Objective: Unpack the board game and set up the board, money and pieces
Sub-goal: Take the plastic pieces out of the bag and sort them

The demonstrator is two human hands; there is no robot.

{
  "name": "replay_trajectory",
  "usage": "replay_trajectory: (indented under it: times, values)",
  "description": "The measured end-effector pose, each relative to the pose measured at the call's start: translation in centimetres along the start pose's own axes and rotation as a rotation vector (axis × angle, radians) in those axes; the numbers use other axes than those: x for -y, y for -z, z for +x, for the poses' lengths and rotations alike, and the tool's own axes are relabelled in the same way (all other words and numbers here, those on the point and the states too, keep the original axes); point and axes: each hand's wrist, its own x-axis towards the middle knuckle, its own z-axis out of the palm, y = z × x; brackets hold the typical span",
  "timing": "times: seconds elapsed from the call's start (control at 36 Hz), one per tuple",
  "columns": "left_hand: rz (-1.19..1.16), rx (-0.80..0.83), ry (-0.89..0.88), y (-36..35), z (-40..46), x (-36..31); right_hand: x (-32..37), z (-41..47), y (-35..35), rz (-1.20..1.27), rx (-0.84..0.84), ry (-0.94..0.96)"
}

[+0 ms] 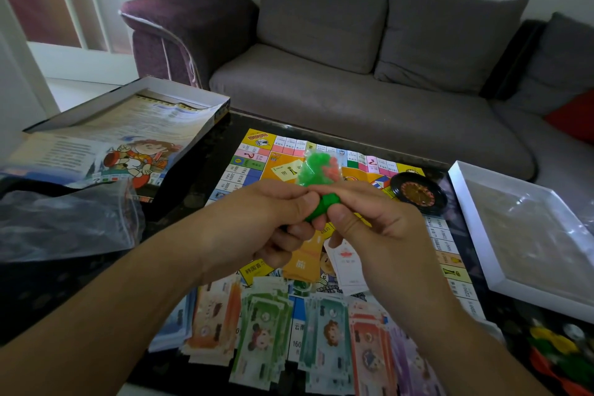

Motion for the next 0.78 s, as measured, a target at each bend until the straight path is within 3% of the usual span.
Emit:
replay_trajectory:
  times: [0.14, 0.42, 0.53, 0.67, 0.78]
  values:
    - [0.140, -0.039, -0.005, -0.1, -0.1, 0.2, -0.4, -0.3, -0.4, -0.152, -0.026, 0.034]
    - [0.077, -0.107, 0.009, -0.4, 0.1, 0.5, -0.8, -0.8, -1.3, -0.384, -0.072, 0.101]
    - [-0.001, -0.229, 0.111, 0.5, 0.9, -0.1, 0.1, -1.0, -2.1, -0.327, 0.105, 0.001]
    - [0.287, -0.364, 0.035, 2.5, 0.1, -0.7, 0.6, -0.1, -2.9, -0.446, 0.314, -0.103]
    - [0.253, -0.597, 0.070, 5.7, 0.1, -0.7, -0.8, 1.9, -3.4, -0.460, 0.225, -0.217]
